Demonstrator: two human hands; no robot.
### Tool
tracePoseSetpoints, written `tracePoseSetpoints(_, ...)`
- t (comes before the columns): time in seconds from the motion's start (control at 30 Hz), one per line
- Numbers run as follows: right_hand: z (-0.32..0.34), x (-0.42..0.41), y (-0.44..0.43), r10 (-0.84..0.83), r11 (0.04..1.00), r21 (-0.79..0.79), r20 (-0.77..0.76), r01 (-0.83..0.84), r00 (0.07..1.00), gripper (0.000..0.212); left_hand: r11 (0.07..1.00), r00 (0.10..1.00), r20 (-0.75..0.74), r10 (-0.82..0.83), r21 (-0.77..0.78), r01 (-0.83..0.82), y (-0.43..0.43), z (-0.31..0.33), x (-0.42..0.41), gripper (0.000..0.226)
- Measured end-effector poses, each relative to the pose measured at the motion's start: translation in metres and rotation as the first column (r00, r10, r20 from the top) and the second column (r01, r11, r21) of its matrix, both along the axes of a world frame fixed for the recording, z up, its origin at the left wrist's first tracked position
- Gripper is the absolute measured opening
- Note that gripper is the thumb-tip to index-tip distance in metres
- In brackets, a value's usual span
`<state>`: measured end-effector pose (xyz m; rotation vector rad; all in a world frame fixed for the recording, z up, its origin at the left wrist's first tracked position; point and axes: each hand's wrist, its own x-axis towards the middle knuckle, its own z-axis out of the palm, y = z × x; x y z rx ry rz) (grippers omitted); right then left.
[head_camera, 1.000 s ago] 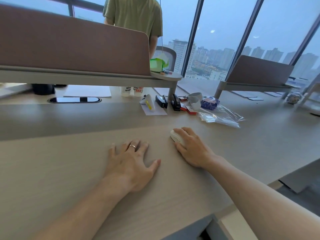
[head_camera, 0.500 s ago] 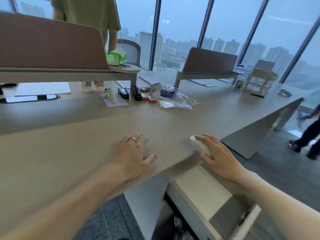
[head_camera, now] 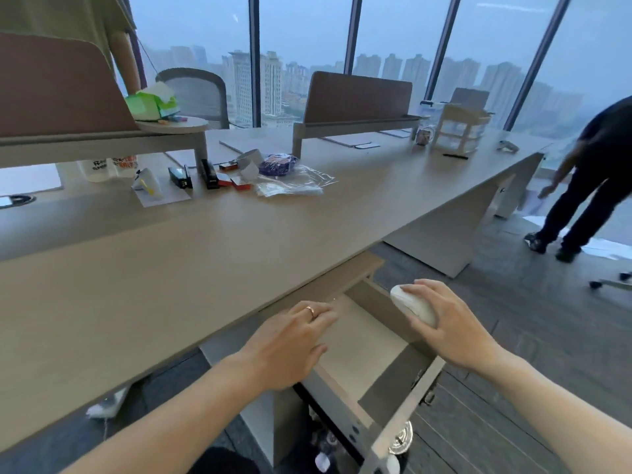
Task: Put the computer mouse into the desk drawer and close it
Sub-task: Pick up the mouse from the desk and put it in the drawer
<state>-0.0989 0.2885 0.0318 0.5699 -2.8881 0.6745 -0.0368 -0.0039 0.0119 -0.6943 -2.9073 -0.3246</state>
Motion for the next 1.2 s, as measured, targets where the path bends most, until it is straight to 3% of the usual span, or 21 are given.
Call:
tracePoseSetpoints(0.07, -0.009, -0.002, 0.000, -0.008, 1.000, -0.029, 0.011, 0.008, 1.000, 0.050, 0.988, 0.989, 0.084, 0.120, 0.091, -0.128, -0.004, -0.015, -0.012, 0.058)
tracePoseSetpoints(0.17, -0.021, -0.006, -0.009, 0.008, 0.998, -0.055, 0.045, -0.005, 0.999, 0.052, 0.958, 0.948, 0.159, 0.276, 0.033, -0.284, -0.016, -0.021, -0.021, 0.077)
tracePoseSetpoints(0.33, -0.042, -0.024, -0.022, 0.045, 0.997, -0.070, 0.136, -0.036, 0.990, 0.051, 0.955, 0.941, 0.160, 0.298, -0.063, -0.291, -0.015, -0.026, -0.030, 0.090)
tracePoseSetpoints(0.47, -0.060, -0.044, -0.039, 0.054, 0.998, 0.011, 0.229, -0.058, 0.972, 0.052, 0.945, 0.938, 0.129, 0.323, -0.105, -0.310, -0.012, -0.030, -0.034, 0.090)
tracePoseSetpoints(0.7, -0.106, -0.070, -0.063, 0.159, 0.951, 0.160, 0.481, -0.265, 0.862, 0.063, 0.939, 0.942, -0.003, 0.336, -0.083, -0.335, -0.010, -0.042, -0.032, 0.084)
tracePoseSetpoints(0.97, -0.132, -0.073, -0.063, 0.157, 0.892, 0.322, 0.441, -0.318, 0.884, 0.068, 0.924, 0.934, -0.049, 0.353, -0.136, -0.357, -0.010, -0.050, -0.033, 0.084)
tracePoseSetpoints(1.1, -0.135, -0.068, -0.064, 0.149, 0.871, 0.380, 0.397, -0.310, 0.905, 0.074, 0.933, 0.936, -0.116, 0.332, -0.103, -0.344, -0.005, -0.050, -0.032, 0.061)
tracePoseSetpoints(1.2, -0.135, -0.065, -0.064, 0.137, 0.862, 0.409, 0.380, -0.299, 0.915, 0.073, 0.927, 0.926, -0.150, 0.346, -0.099, -0.362, -0.002, -0.050, -0.029, 0.069)
